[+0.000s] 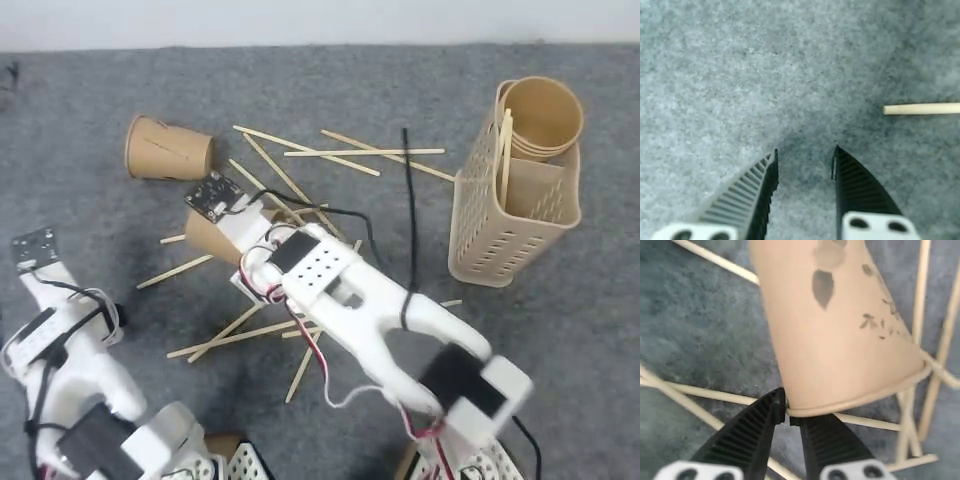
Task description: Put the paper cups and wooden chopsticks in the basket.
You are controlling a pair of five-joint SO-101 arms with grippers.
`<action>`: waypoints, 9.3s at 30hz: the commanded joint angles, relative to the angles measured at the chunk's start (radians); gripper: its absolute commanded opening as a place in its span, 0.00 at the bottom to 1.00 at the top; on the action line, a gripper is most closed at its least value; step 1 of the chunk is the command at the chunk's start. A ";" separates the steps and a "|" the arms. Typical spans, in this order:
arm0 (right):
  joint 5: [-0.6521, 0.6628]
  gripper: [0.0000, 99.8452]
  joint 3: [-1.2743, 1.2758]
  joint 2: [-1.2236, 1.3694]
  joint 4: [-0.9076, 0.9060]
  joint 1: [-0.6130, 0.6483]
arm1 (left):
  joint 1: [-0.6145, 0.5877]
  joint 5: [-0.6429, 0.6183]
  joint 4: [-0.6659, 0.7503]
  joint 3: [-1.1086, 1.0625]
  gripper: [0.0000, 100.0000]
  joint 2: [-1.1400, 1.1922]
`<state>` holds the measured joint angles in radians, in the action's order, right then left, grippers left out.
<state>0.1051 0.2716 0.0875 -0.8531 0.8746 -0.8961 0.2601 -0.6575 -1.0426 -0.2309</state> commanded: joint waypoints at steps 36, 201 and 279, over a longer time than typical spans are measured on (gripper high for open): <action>1.028 0.01 -0.101 -1.013 -0.251 -1.202 | 0.000 -0.012 0.017 0.002 0.17 -0.034; 0.207 0.01 1.260 -1.356 0.367 -0.395 | 0.348 -0.273 0.068 1.159 0.17 0.502; 0.258 0.01 1.306 -1.363 0.438 -0.430 | 0.907 -0.407 -1.099 2.720 0.17 1.131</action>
<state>0.3598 1.5896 -1.2582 -0.4388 0.4557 0.0706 -0.1312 -1.7285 1.6395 0.9168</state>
